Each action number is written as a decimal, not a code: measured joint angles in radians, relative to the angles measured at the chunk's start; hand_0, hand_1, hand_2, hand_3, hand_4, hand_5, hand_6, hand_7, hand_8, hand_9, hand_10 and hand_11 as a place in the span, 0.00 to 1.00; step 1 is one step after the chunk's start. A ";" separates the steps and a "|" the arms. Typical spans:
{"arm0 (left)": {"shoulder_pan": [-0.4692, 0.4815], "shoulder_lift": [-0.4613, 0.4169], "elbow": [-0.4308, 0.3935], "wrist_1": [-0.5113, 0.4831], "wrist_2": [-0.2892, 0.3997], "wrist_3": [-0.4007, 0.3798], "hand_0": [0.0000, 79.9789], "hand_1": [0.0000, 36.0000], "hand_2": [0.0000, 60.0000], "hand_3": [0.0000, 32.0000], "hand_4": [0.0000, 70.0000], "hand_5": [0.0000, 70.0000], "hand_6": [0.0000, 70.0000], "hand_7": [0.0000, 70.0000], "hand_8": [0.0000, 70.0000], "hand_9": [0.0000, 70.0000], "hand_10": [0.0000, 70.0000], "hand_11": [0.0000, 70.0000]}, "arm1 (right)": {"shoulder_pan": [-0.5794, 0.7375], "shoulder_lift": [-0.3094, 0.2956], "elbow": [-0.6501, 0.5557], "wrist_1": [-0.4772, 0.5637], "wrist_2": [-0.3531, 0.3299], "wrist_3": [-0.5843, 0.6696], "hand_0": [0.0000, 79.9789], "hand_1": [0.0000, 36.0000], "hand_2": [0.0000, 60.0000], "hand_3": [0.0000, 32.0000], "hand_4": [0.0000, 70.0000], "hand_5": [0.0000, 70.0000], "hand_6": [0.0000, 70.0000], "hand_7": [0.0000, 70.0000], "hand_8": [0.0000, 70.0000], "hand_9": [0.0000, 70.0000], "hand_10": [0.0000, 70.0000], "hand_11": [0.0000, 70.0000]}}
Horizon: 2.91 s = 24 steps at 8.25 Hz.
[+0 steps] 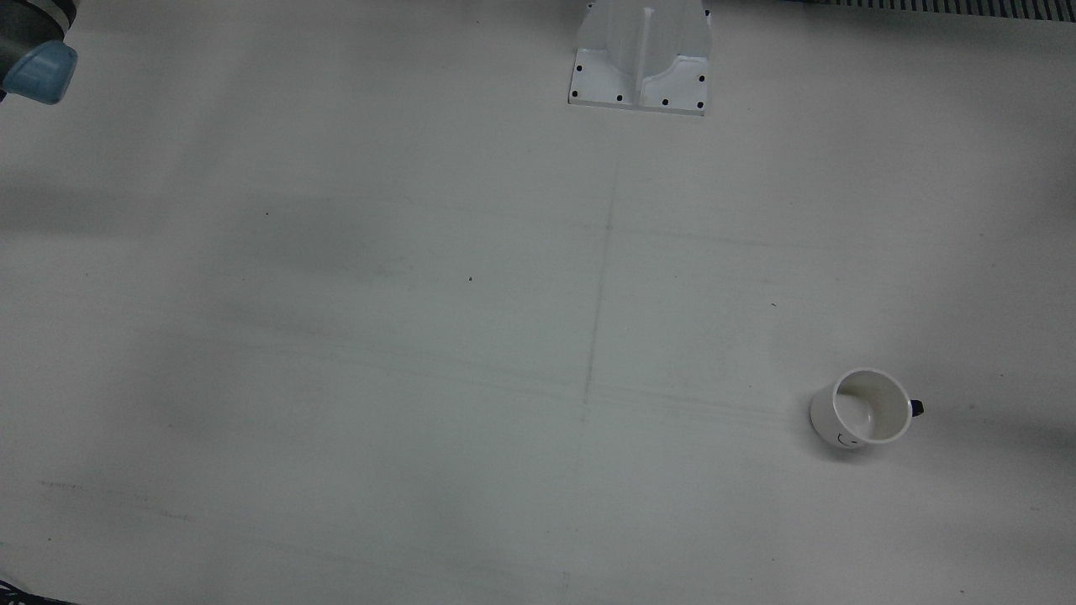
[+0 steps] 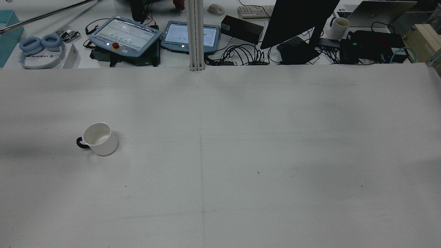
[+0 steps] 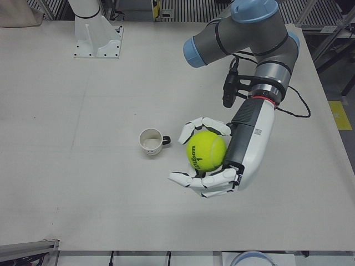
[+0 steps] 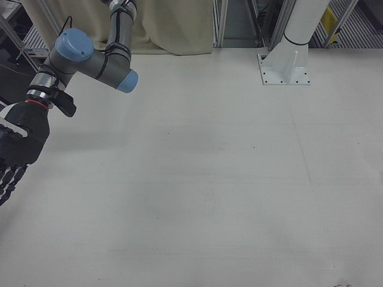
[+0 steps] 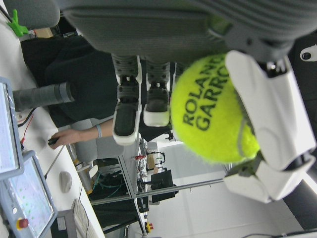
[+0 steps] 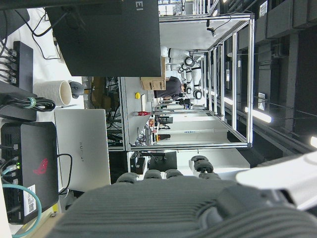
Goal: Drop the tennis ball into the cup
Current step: 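Bring the left hand holding the tennis ball into the workspace, then move the left hand with the ball above the white mug, then open the left hand fingers to release the ball into the mug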
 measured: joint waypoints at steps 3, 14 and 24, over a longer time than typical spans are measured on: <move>0.076 0.022 -0.102 0.021 0.104 0.012 0.46 0.30 1.00 0.00 0.71 0.20 0.99 1.00 0.75 1.00 0.17 0.24 | 0.000 0.000 0.000 0.000 0.000 0.000 0.00 0.00 0.00 0.00 0.00 0.00 0.00 0.00 0.00 0.00 0.00 0.00; 0.396 0.176 -0.177 -0.002 0.071 0.238 0.32 0.26 0.92 0.00 0.61 0.14 0.78 1.00 0.67 0.99 0.14 0.20 | 0.000 0.000 -0.003 0.000 0.000 0.000 0.00 0.00 0.00 0.00 0.00 0.00 0.00 0.00 0.00 0.00 0.00 0.00; 0.422 0.273 -0.158 -0.082 0.011 0.244 0.42 0.44 0.58 0.00 0.05 0.00 0.01 0.22 0.00 0.02 0.00 0.00 | -0.001 0.000 -0.004 0.000 0.000 0.000 0.00 0.00 0.00 0.00 0.00 0.00 0.00 0.00 0.00 0.00 0.00 0.00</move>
